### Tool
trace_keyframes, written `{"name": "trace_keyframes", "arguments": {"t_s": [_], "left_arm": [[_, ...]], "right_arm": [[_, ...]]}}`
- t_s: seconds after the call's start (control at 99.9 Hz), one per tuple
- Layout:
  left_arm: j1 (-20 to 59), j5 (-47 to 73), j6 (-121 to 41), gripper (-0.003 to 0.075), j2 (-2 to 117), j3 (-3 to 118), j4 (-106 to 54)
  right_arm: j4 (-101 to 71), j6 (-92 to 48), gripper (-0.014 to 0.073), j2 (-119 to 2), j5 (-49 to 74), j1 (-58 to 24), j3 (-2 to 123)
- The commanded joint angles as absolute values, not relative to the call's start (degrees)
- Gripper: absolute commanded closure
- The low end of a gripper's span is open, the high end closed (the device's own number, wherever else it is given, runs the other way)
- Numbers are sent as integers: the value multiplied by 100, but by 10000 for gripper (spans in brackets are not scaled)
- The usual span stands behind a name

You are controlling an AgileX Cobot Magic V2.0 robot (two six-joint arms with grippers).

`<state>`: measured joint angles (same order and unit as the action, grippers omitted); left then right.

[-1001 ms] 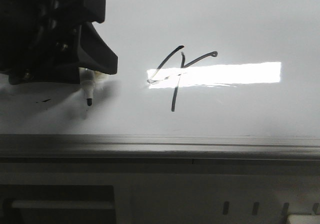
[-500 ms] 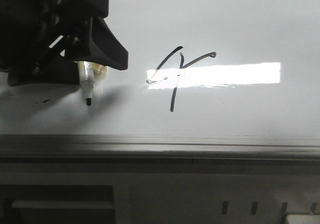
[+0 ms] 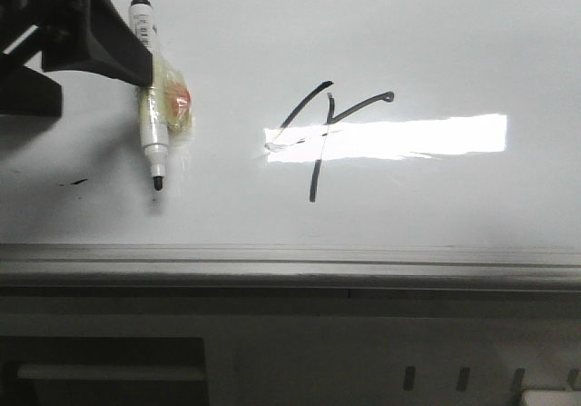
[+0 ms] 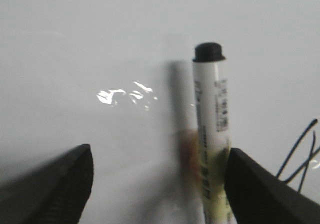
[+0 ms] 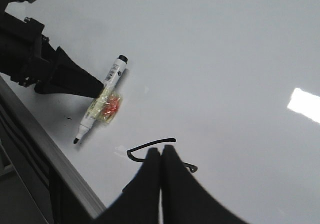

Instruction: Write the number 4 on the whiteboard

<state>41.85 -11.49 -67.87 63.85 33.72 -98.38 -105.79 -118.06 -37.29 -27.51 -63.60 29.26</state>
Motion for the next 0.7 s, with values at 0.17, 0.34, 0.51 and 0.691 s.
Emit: {"name": "trace_keyframes", "arguments": {"t_s": [0.17, 0.34, 0.51, 0.691], "left_arm": [[4144, -1316, -6826, 341, 5659, 3489, -9650], [4144, -1316, -6826, 452, 5373, 3489, -9257], [4144, -1369, -6826, 679, 5347, 3440, -9233], [4144, -1359, -6826, 740, 5347, 3440, -9223]], "right_arm": [[-10644, -11802, 664, -3724, -2474, -6340, 3073], [-10644, -11802, 664, -3724, -2474, -6340, 3073], [-10644, -11802, 664, -3724, -2474, -6340, 3073], [-10644, -11802, 664, -3724, -2474, -6340, 3073]]}}
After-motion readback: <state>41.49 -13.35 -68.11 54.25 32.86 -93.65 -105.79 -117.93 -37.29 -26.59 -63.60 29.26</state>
